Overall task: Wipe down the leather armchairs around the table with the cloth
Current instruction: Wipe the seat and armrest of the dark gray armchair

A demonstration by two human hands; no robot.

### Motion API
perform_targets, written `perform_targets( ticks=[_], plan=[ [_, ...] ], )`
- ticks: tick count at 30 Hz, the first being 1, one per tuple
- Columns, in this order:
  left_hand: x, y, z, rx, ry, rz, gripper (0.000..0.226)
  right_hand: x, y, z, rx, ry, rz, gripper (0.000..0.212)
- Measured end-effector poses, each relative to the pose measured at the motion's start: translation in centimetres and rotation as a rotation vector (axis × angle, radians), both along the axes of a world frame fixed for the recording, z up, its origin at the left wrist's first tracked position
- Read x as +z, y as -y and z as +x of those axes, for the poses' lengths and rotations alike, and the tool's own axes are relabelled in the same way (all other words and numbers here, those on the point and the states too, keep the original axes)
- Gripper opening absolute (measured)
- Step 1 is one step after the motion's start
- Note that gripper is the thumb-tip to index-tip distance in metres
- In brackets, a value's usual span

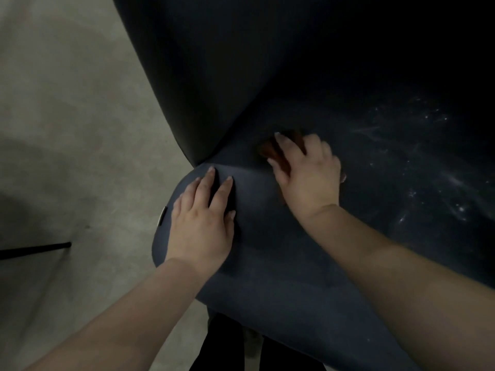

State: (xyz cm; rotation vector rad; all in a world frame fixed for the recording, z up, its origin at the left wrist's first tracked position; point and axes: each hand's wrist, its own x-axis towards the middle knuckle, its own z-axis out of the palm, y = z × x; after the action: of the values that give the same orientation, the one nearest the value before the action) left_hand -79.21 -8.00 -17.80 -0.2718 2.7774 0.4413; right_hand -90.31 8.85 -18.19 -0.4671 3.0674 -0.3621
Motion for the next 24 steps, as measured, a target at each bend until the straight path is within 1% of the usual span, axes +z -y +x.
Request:
perform_targets(
  ticks=[1, 3, 4, 5, 6, 7, 9, 10, 11, 12, 14, 16, 17, 19, 20, 21, 22, 24],
  plan=[
    [0.0, 0.1, 0.0, 0.003, 0.004, 0.003, 0.057, 0.0, 0.2, 0.8, 0.057, -0.002, 0.008, 0.048],
    [0.2, 0.2, 0.1, 0.003, 0.014, -0.001, 0.058, 0.0, -0.7, 2.8, 0.240, -0.016, -0.002, 0.049],
    [0.2, 0.4, 0.2, 0.002, 0.019, -0.002, 0.058, 0.1, -1.5, 3.3, 0.302, -0.016, -0.006, 0.050],
    [0.2, 0.5, 0.3, 0.002, 0.025, -0.002, 0.058, 0.1, -2.2, 2.9, 0.317, -0.022, -0.013, 0.051],
    [0.2, 0.7, 0.5, 0.003, 0.032, -0.001, 0.058, 0.0, -2.5, 1.9, 0.274, -0.028, -0.026, 0.051],
    [0.1, 0.9, 0.6, 0.007, 0.035, 0.002, 0.058, 0.0, -2.2, 0.5, 0.180, -0.041, -0.039, 0.051],
    [0.1, 1.2, 1.0, 0.020, 0.029, 0.011, 0.057, -0.3, -0.1, -3.1, -0.066, -0.052, -0.083, 0.054],
    [0.1, 1.3, 1.1, 0.022, 0.025, 0.017, 0.057, -0.5, 1.3, -4.6, -0.147, -0.024, -0.101, 0.054],
    [0.1, 1.4, 1.1, 0.018, 0.026, 0.020, 0.058, -0.7, 2.8, -5.6, -0.169, 0.012, -0.098, 0.052],
    [0.0, 1.5, 1.2, 0.012, 0.029, 0.020, 0.058, -0.9, 4.2, -5.6, -0.132, 0.041, -0.074, 0.050],
    [-0.1, 1.5, 1.1, 0.006, 0.036, 0.025, 0.059, -1.1, 6.0, -3.3, 0.032, 0.066, -0.045, 0.046],
    [0.0, 1.6, 1.1, -0.004, 0.051, 0.016, 0.058, -0.6, 5.7, 1.0, 0.215, 0.076, -0.045, 0.044],
    [0.0, 1.6, 1.1, -0.017, 0.055, 0.002, 0.057, -0.2, 5.0, 2.9, 0.290, 0.092, -0.077, 0.043],
    [0.1, 1.7, 1.4, -0.026, 0.045, -0.002, 0.055, -0.1, 3.6, 3.5, 0.383, 0.084, -0.115, 0.043],
    [0.0, 1.8, 1.5, -0.014, 0.039, 0.011, 0.054, -0.2, 3.3, 2.5, 0.378, 0.048, -0.086, 0.042],
    [0.0, 1.8, 1.7, 0.004, 0.033, 0.025, 0.055, -0.4, 3.5, 1.0, 0.317, 0.013, -0.057, 0.042],
    [0.0, 1.9, 1.8, 0.025, 0.025, 0.031, 0.055, -0.6, 3.9, -0.9, 0.206, -0.007, -0.035, 0.042],
    [-0.2, 2.1, 2.1, 0.070, 0.014, 0.021, 0.057, -1.0, 4.9, -3.7, 0.000, 0.019, -0.003, 0.046]
  ],
)
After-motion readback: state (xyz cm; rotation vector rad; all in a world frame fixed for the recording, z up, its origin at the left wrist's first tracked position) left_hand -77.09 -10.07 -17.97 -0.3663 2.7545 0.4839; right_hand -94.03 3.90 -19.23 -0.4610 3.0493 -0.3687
